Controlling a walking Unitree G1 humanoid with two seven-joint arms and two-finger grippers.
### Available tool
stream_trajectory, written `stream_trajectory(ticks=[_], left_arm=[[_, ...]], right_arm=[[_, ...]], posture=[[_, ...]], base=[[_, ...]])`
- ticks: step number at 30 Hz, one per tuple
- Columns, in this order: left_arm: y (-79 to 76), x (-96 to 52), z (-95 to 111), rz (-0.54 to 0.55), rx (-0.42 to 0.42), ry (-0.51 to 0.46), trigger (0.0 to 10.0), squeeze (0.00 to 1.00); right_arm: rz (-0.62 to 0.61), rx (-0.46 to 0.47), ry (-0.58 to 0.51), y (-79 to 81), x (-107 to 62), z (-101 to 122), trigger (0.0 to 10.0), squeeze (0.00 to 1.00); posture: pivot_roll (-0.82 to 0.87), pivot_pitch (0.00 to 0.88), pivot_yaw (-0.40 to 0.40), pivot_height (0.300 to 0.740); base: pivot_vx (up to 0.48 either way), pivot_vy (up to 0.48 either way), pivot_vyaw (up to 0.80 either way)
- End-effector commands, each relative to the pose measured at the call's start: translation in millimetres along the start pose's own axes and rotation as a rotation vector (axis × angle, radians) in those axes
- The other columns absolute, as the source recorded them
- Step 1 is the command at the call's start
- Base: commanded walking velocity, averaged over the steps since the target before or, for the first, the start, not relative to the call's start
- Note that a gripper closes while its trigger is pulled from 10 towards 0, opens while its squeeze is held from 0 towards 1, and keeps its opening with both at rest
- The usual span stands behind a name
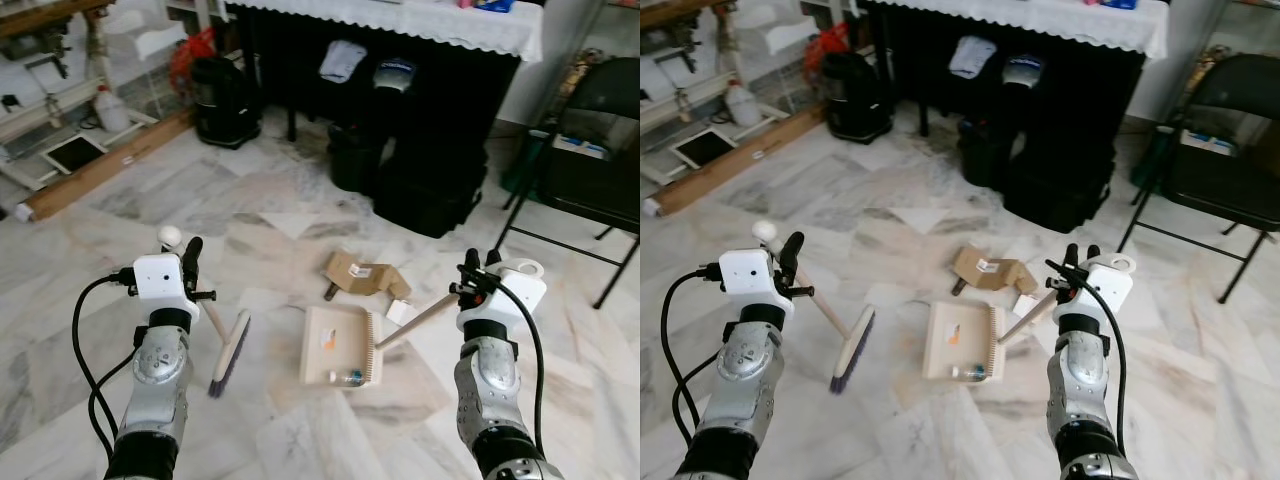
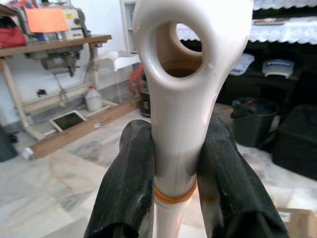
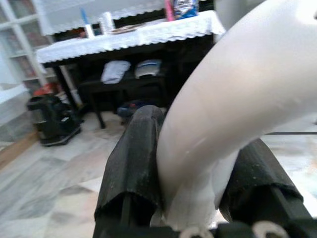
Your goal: Sweep floor
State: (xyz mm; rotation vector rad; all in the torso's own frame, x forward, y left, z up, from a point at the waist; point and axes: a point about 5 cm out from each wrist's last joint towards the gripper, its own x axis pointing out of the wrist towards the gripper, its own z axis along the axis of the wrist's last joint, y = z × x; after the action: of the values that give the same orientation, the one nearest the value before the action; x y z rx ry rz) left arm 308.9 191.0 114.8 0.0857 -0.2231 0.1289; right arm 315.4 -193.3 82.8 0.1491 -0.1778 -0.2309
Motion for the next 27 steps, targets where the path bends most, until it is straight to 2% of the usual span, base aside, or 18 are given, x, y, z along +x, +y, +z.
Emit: stream_trajectory(ticks=[1,6,11,27], left_arm=[[-1.3,0.7,10.5,0.001,0.014,-0.047,10.0,0.0],[-2.1,-5.4,9.4,0.022,0.013,-0.043,10.0,0.0],[-0.8,-4.6,11.4,0.066,-0.004,-0.046,10.0,0.0],[-16.1,-11.5,7.7,0.05,-0.021,-0.023,10.0,0.0]], right_arm=[[0.012,0.012,-0.09,4.4,6.3,17.6,10.0,0.0],[0.014,-0.012,-0.092,-0.6,2.2,18.8,10.0,0.0],[0.014,-0.021,-0.089,-4.1,2.2,20.4,10.0,0.0],[0.031,-0.016,-0.07,-0.5,0.6,21.7,10.0,0.0]], posture=[[0.04,0.0,-0.006,0.74],[0.03,0.0,-0.017,0.74],[0.04,0.0,-0.033,0.74],[0.04,0.0,-0.049,0.74]], base=[[0.0,0.0,0.8],[0.0,0.0,0.8],[0.0,0.0,0.8],[0.0,0.0,0.8]])
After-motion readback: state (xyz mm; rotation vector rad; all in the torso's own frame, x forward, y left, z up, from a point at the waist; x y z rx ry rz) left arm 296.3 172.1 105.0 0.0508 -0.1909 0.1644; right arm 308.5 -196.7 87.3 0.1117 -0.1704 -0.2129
